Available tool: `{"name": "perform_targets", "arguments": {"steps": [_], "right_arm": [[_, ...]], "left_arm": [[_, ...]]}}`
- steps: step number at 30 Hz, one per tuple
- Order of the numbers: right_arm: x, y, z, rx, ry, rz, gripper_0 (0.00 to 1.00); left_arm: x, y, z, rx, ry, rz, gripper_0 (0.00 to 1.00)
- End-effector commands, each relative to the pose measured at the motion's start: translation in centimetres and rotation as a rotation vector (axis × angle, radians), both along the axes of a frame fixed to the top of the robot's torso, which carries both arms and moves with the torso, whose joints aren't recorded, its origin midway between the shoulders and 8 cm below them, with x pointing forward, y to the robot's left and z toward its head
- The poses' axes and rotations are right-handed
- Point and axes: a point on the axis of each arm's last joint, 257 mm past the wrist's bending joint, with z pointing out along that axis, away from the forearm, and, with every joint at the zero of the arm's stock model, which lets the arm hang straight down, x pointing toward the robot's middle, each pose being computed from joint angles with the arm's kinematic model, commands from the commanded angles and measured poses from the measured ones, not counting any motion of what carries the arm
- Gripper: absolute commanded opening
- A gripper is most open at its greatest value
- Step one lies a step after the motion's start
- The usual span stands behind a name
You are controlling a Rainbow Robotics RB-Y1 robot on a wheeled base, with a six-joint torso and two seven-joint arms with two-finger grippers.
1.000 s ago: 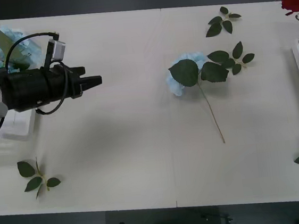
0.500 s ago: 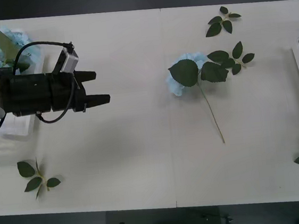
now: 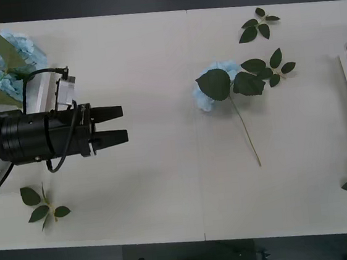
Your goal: Put the red flowers into the right box and the blue flowers into the left box
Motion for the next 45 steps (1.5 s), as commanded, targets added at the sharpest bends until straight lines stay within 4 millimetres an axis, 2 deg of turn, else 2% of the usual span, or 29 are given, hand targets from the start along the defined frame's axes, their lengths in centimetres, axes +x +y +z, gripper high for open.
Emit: {"name": "perform_targets", "arguments": {"steps": [1, 4, 7, 8, 9, 10, 12, 13, 16, 17, 19, 22, 26, 30, 34, 39, 45], "right_arm": [[0.4, 0.0, 3.2, 0.016, -0.029, -0.007, 1.00], [0.4, 4.1, 2.8, 0.120, 0.005, 0.060, 1.00], [0.5, 11.5, 3.1, 0.299, 0.032, 0.186, 1.00], [0.5, 13.0, 3.1, 0.323, 0.035, 0.214, 1.00], [0.7, 15.6, 3.2, 0.358, 0.038, 0.269, 1.00], [0.8, 16.8, 3.1, 0.370, 0.038, 0.294, 1.00], [1.6, 21.4, 3.1, 0.409, 0.012, 0.382, 1.00], [2.0, 22.5, 3.2, 0.413, -0.001, 0.399, 1.00], [3.7, 27.8, 2.7, 0.427, -0.074, 0.484, 1.00], [4.0, 28.7, 2.5, 0.429, -0.084, 0.494, 1.00], [4.7, 31.7, 1.8, 0.413, -0.119, 0.546, 1.00], [5.2, 35.3, 0.7, 0.394, -0.148, 0.602, 1.00], [5.3, 38.8, -0.7, 0.403, -0.152, 0.645, 1.00], [5.4, 42.6, -1.6, 0.438, -0.161, 0.674, 1.00], [5.8, 45.7, -2.7, 0.473, -0.155, 0.650, 1.00], [7.1, 47.8, -3.2, 0.445, -0.170, 0.614, 1.00], [9.1, 48.7, -3.9, 0.379, -0.181, 0.565, 1.00]], "left_arm": [[-0.3, 0.3, 1.0, -0.017, -0.007, -0.004, 1.00], [0.3, -0.1, 1.4, -0.040, -0.007, 0.017, 1.00], [0.6, -0.8, 1.7, -0.066, -0.006, 0.030, 1.00], [0.7, -0.9, 1.7, -0.069, -0.006, 0.032, 1.00], [0.7, -0.9, 1.7, -0.071, -0.006, 0.033, 1.00], [0.8, -1.1, 1.8, -0.073, -0.008, 0.032, 1.00], [0.8, -1.4, 2.1, -0.076, -0.016, 0.025, 1.00], [0.7, -1.4, 2.1, -0.074, -0.016, 0.022, 1.00], [0.7, -2.1, 2.2, -0.057, -0.038, 0.006, 1.00], [0.7, -2.2, 2.3, -0.054, -0.042, 0.003, 1.00], [0.6, -2.8, 2.1, -0.030, -0.059, -0.011, 1.00], [0.5, -3.5, 2.3, -0.017, -0.071, -0.026, 1.00], [0.4, -4.1, 2.9, -0.009, -0.092, -0.046, 1.00], [0.3, -4.7, 4.3, 0.006, -0.141, -0.070, 1.00], [0.4, -5.3, 5.6, -0.017, -0.041, -0.072, 1.00], [1.1, -5.5, 6.2, 0.006, -0.049, -0.062, 1.00], [1.8, -6.3, 7.0, 0.062, -0.146, -0.053, 1.00]]}}
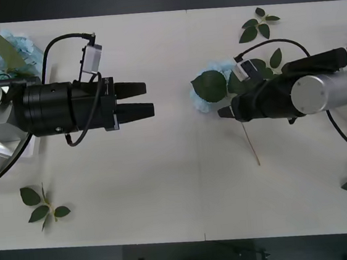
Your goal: Put the red flowers into the right box and the blue flowers into the left box
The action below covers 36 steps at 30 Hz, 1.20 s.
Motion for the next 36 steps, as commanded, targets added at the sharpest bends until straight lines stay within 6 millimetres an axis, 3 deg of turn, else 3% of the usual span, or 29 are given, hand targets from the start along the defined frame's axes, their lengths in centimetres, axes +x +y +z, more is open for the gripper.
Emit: {"name": "perform_targets", "arguments": {"steps": [1, 7, 12, 14, 16, 18, 20, 28, 36], "right_arm": [[2.8, 0.8, 2.5, -0.007, -0.053, -0.054, 1.00], [4.0, 0.2, 1.5, -0.108, -0.064, -0.070, 1.00], [4.4, 0.5, 1.1, -0.159, -0.058, -0.076, 1.00], [4.5, 0.4, 0.9, -0.174, -0.053, -0.082, 0.93], [4.5, 0.5, 0.7, -0.183, -0.054, -0.086, 0.75], [4.6, 0.8, 0.6, -0.187, -0.057, -0.090, 0.24], [4.6, 0.8, 0.5, -0.186, -0.054, -0.095, 0.00], [4.7, 0.9, 0.4, -0.190, -0.054, -0.105, 0.00], [4.7, 1.0, 0.5, -0.194, -0.058, -0.107, 0.00]], "left_arm": [[0.1, -0.9, 3.2, 0.033, -0.158, -0.012, 1.00], [-1.0, -1.7, 4.5, 0.056, -0.250, -0.023, 1.00], [-3.5, -1.8, 4.9, 0.036, -0.277, -0.041, 1.00], [-4.1, -1.4, 4.4, 0.047, -0.288, -0.038, 1.00], [-4.4, -1.0, 3.8, 0.073, -0.305, -0.030, 1.00], [-4.9, -0.4, 3.1, 0.100, -0.323, -0.025, 1.00], [-5.2, 0.0, 2.5, 0.120, -0.332, -0.018, 1.00], [-6.2, 1.0, 0.5, 0.164, -0.350, 0.004, 1.00], [-6.3, 1.0, 0.4, 0.172, -0.357, 0.005, 1.00]]}}
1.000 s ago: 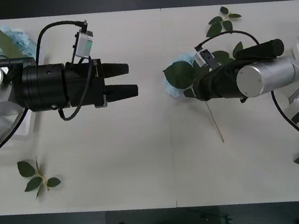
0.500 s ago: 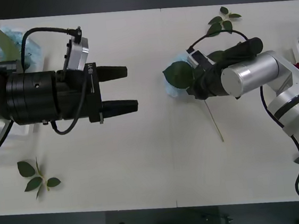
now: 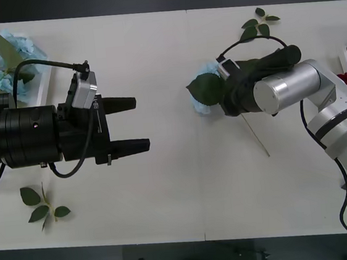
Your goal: Put the red flowers into the right box and the blue flowers into the left box
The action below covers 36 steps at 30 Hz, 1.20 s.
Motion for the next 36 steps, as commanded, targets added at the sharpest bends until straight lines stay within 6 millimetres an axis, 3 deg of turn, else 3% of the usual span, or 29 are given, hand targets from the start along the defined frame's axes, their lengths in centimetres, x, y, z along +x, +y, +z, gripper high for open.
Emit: {"name": "perform_targets", "arguments": {"steps": [1, 6, 14, 18, 23, 30, 36], "right_arm": [[1.1, 1.4, 2.4, 0.043, -0.034, -0.012, 0.00], [1.7, 1.5, 4.6, 0.134, -0.033, -0.023, 0.00], [0.9, 2.7, 12.5, 0.527, 0.006, 0.002, 0.00], [-0.8, 3.3, 17.7, 0.642, -0.013, 0.097, 0.00], [-2.4, 3.3, 22.7, 0.689, -0.127, 0.248, 0.00], [-5.5, 3.1, 26.8, 0.721, -0.343, 0.462, 0.00], [-9.6, 4.1, 29.7, 0.737, -0.495, 0.603, 0.00]], "left_arm": [[-0.7, -0.5, 1.1, 0.017, -0.074, -0.032, 1.00], [-0.6, -0.4, 0.8, 0.030, -0.079, -0.028, 1.00], [-0.4, -0.6, 0.6, 0.031, -0.082, -0.022, 1.00], [-0.7, -0.6, 0.6, 0.030, -0.082, -0.023, 1.00], [-1.9, -1.0, 0.7, 0.016, -0.086, -0.024, 1.00], [-3.2, -1.6, 1.6, -0.004, -0.095, -0.029, 1.00], [-2.5, -2.2, 2.0, -0.028, -0.094, -0.003, 1.00]]}}
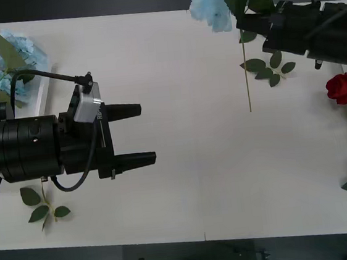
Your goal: Put the red flowers into the right box and the blue flowers into the left box
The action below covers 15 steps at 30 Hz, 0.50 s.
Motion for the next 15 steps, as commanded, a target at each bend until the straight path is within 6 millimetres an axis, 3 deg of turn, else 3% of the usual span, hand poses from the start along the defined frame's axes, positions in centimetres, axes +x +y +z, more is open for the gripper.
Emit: {"name": "perform_targets", "arguments": {"steps": [1, 8, 15], "right_arm": [[-3.4, 1.5, 3.0, -0.023, -0.198, 0.059, 0.00], [-8.2, 3.5, 4.4, -0.012, -0.327, 0.088, 0.00], [-11.4, 5.5, 4.7, 0.020, -0.350, 0.139, 0.00]], "left_arm": [[0.4, -1.2, 1.5, -0.036, -0.040, 0.022, 1.00], [2.4, -3.5, 2.4, -0.051, -0.083, 0.076, 1.00], [3.3, -5.7, 2.5, -0.073, -0.097, 0.110, 1.00]]}}
